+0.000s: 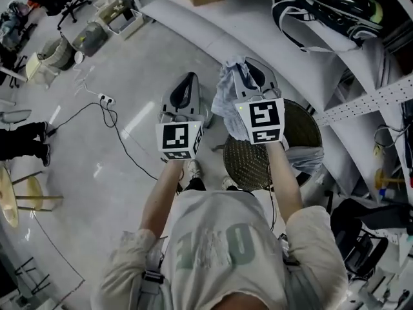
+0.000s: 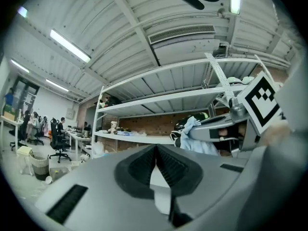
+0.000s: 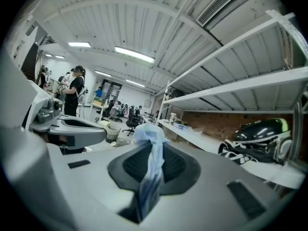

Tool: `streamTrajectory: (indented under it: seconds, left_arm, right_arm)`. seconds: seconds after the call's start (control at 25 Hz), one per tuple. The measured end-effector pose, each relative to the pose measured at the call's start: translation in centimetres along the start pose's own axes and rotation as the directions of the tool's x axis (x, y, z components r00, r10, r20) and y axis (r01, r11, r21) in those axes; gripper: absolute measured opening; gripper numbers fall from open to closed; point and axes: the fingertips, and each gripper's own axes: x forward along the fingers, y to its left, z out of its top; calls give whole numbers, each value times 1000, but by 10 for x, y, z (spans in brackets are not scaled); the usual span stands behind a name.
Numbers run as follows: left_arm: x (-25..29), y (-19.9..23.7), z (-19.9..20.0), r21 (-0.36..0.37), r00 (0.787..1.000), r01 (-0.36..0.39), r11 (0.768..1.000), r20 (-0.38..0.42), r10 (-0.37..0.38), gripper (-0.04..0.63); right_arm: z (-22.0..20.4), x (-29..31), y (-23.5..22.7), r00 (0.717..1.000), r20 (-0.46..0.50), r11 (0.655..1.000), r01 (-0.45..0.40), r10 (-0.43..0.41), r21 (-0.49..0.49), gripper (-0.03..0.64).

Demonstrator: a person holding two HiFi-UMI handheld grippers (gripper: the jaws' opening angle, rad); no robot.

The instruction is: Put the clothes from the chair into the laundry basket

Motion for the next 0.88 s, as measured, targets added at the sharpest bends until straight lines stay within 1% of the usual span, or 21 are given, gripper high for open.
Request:
streamTrajectory:
  seconds: [0.08,0.2,0.36,0.48,0.68,0.8,0.88]
  left_arm:
    - [-7,37,2,-1,999,-38,999,4,38,18]
    - [-15,87,3,2,997,-78,997,8,78,18]
    - [-20,139,4,-4,992,-128,992,5,128,18]
    - [-20,160,2,-6,988,-157,988,1,157,18]
    - [-9,183,10,14,979,-203,979,19,203,18]
    - [-5,194,19,26,974,-224,974,39,223,18]
    - [-4,202,24,20,970,-239,971,52,237,18]
  right_arm:
    - [11,26,19,1000,10,1000,-22,22,-7,46]
    - [24,61,41,999,14,999,-30,31,-29,47]
    - [46,95,60,998,38,999,-41,42,-20,46]
    - [61,114,70,996,67,998,-67,67,-1,46]
    - [99,148,77,983,140,993,-116,119,-28,46]
    - [128,163,79,971,197,991,-129,135,-44,47]
    - [148,172,82,962,233,989,-135,146,-62,46]
